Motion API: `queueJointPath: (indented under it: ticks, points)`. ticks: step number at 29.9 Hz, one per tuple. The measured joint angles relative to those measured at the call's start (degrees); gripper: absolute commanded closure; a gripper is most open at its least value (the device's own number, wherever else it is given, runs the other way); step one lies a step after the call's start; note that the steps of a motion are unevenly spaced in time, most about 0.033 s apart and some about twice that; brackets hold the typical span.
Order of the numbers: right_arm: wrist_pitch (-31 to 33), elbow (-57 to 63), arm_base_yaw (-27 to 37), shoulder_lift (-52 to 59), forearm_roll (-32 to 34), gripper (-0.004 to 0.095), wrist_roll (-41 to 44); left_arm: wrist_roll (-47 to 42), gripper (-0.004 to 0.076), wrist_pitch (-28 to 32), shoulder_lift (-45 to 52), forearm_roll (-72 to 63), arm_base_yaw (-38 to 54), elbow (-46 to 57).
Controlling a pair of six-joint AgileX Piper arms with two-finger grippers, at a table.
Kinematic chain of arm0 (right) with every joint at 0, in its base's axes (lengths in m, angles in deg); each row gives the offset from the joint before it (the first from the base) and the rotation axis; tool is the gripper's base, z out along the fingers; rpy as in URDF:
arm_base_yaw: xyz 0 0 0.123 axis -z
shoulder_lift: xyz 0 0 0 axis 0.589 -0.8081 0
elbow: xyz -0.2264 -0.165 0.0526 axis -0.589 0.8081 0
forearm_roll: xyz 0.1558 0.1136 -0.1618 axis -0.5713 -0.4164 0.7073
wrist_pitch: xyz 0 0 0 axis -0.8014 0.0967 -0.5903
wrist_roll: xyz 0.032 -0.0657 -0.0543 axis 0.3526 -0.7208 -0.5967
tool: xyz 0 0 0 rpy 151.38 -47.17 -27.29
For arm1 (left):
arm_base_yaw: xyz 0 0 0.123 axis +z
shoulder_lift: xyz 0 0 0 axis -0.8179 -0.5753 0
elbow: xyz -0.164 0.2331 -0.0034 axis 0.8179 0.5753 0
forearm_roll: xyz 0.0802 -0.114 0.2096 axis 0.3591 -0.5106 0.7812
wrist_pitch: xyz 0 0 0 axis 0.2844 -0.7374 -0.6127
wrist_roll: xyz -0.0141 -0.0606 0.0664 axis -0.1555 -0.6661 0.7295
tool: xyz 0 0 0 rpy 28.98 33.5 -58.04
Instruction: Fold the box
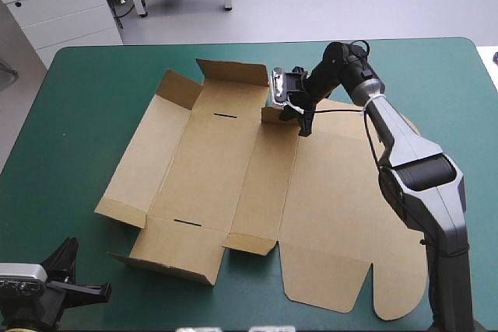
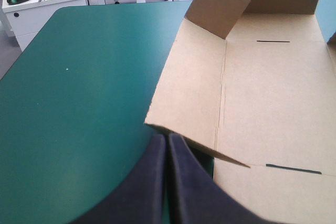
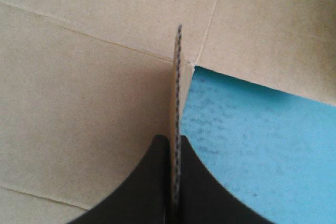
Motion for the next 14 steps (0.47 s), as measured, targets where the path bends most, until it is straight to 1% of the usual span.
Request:
queueJointPath:
  ticks: [3, 9, 14]
  points:
    - [0.1, -0.1, -0.1, 0.0, -1.3, 0.0929, -2.6, 0.0, 0.0734, 0.0, 0.0, 0.0, 0.0, 0.0]
    - [0.2, -0.1, -1.2, 0.0, -1.5, 0.0928, -7.2, 0.0, 0.0734, 0.0, 0.0, 0.0, 0.0, 0.0]
    - [0.2, -0.1, -2.0, 0.0, -1.9, 0.0927, -8.3, 0.0, 0.0734, 0.0, 0.0, 0.0, 0.0, 0.0]
